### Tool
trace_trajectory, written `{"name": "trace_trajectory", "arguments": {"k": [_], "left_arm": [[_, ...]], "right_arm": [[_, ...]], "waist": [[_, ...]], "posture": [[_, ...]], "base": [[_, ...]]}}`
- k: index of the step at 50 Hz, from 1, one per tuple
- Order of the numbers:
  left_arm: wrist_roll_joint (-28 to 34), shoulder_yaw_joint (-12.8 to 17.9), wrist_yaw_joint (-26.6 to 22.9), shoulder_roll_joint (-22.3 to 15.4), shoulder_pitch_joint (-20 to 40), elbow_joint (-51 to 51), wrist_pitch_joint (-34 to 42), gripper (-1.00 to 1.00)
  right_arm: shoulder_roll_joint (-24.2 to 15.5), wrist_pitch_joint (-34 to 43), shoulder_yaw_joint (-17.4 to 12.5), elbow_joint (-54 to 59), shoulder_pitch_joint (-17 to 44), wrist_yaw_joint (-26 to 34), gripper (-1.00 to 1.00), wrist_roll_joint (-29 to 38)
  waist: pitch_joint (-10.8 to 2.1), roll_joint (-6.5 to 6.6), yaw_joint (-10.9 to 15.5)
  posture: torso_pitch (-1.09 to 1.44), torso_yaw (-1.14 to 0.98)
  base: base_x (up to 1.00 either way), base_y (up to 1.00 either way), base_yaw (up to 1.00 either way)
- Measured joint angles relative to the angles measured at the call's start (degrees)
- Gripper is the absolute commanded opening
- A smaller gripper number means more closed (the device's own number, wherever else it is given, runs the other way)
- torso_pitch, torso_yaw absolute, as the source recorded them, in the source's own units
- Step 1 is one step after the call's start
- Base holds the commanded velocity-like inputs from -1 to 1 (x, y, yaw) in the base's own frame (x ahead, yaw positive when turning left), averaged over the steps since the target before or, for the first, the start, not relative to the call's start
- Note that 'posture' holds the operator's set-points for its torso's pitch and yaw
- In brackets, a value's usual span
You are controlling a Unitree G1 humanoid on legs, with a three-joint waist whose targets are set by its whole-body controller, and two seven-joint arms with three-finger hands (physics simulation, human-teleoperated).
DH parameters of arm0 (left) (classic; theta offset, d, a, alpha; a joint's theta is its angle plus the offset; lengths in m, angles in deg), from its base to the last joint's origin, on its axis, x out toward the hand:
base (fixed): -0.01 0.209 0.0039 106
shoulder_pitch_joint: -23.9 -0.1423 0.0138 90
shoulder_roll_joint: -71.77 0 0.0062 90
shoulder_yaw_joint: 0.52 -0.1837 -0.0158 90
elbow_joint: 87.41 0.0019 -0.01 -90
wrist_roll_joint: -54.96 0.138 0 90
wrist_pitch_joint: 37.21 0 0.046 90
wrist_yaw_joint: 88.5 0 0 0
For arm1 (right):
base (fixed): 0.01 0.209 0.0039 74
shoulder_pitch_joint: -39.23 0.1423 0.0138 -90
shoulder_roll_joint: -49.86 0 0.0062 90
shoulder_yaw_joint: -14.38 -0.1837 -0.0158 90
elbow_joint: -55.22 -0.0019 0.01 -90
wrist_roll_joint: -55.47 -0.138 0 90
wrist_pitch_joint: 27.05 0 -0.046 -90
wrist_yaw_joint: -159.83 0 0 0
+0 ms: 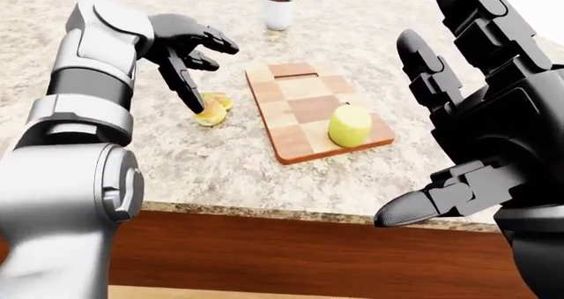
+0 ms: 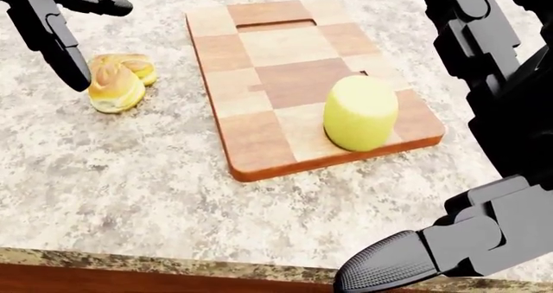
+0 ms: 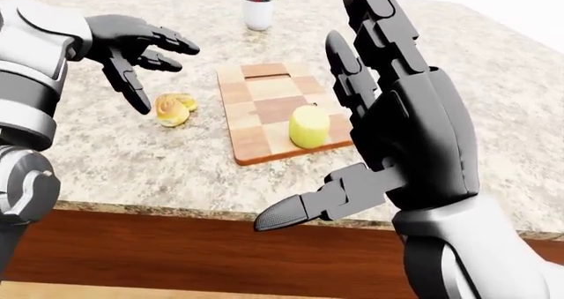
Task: Place the bread and cheese on the cutting board.
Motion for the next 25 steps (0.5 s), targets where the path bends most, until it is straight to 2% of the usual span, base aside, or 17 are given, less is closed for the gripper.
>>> {"name": "trace_trajectory", "arguments": {"k": [6,10,25], "left_arm": [[0.17,0.09,-0.41,0.02,0.63,0.36,-0.94,0.73],[0.41,0.07,1.43,0.35,-0.3,0.56,-2.02,0.58],[2.15,0.01,3.78,-0.44,-2.83,2.03,-4.13,0.59]], "right_arm": [[0.08,0.25,0.2,0.0,0.37,-0.07,1.0,-0.11],[-0.16,0.48,-0.26,0.0,0.92,-0.49,1.0,-0.82],[0.53,1.83,-0.12,0.0,2.09,-0.8,1.0,-1.32]], "waist": [[-0.16,0.13,-0.02],[-0.33,0.29,-0.05],[-0.25,0.27,-0.2]], "posture": [[0.0,0.0],[0.0,0.0],[0.0,0.0]], "base": [[0.0,0.0,0.0],[0.0,0.0,0.0],[0.0,0.0,0.0]]}}
